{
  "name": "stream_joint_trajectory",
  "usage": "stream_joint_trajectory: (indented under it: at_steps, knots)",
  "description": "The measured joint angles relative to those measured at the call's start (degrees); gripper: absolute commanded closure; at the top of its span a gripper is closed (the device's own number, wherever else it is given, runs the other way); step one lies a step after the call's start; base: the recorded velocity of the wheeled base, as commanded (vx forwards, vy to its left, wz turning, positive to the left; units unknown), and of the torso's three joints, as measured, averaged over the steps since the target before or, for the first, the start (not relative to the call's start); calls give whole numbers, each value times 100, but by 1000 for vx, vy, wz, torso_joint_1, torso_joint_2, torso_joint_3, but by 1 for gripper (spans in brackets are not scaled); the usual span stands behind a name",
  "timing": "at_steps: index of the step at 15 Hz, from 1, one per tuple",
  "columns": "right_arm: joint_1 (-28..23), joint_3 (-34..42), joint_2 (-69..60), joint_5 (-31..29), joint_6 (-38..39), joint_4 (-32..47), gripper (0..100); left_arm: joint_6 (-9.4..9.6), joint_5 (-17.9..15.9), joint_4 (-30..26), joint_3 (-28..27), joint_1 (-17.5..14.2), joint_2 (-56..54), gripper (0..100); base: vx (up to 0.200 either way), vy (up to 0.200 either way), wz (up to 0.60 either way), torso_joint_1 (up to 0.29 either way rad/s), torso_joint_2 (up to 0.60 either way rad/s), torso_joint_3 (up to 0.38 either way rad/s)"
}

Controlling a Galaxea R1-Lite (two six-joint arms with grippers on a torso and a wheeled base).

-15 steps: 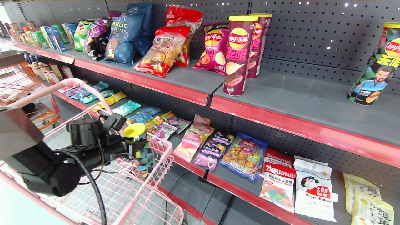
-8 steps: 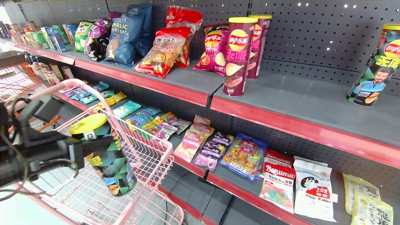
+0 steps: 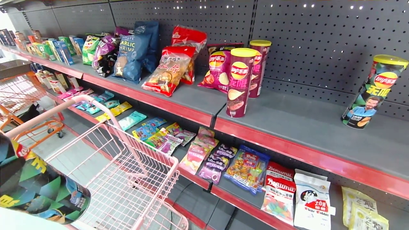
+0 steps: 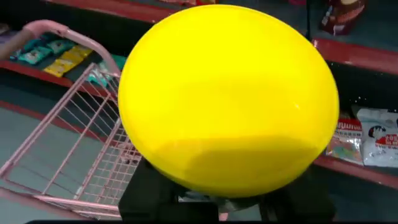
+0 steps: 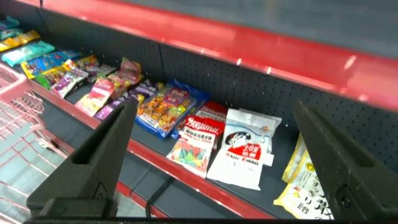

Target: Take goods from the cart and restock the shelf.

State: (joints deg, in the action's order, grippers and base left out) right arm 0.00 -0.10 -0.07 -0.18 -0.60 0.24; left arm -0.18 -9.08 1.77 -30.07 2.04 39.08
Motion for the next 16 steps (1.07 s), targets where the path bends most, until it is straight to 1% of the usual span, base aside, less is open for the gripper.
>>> stream_joint_trajectory:
  at_steps: [1, 2, 5, 7, 9, 10, 13, 14, 15, 16]
  knots:
    - [0, 0, 0, 2, 0, 2, 0, 5, 156, -2, 56, 0, -130, 100, 0, 0, 0, 242, -598, -349]
    - [0, 0, 0, 2, 0, 0, 0, 9, 238, 11, 87, -2, -216, 100, 0, 0, 0, 217, -505, -290]
    - [0, 0, 0, 0, 0, 0, 0, 48, 255, 28, 111, -4, -354, 100, 0, 0, 0, 180, -417, -248]
    - [0, 0, 0, 0, 0, 0, 0, 133, 211, 26, 130, 7, -450, 100, 0, 0, -600, 66, -146, -83]
    - [0, 0, 0, 2, 2, 5, 0, 185, 154, 11, 262, 11, -614, 100, 0, 0, -600, 17, -29, -17]
    - [0, 0, 0, 0, 0, 2, 0, 280, 145, 20, 371, 22, -711, 100, 0, 0, -600, 12, -2, -2]
    - [0, 0, 0, 2, 0, 0, 0, 406, 129, -5, 502, 16, -887, 100, 0, 0, -600, 10, 6, 1]
    - [0, 0, 0, 2, 0, 5, 0, 535, 145, 15, 508, 16, -916, 100, 0, 0, -600, 2, 2, -2]
    - [0, 0, 0, 2, 0, 2, 0, 603, 148, -2, 516, 11, -929, 100, 0, 0, -600, 7, 2, 2]
    - [0, 0, 0, 0, 2, 5, 0, 617, 143, 9, 513, 11, -935, 100, 0, 0, -600, -2, 2, -7]
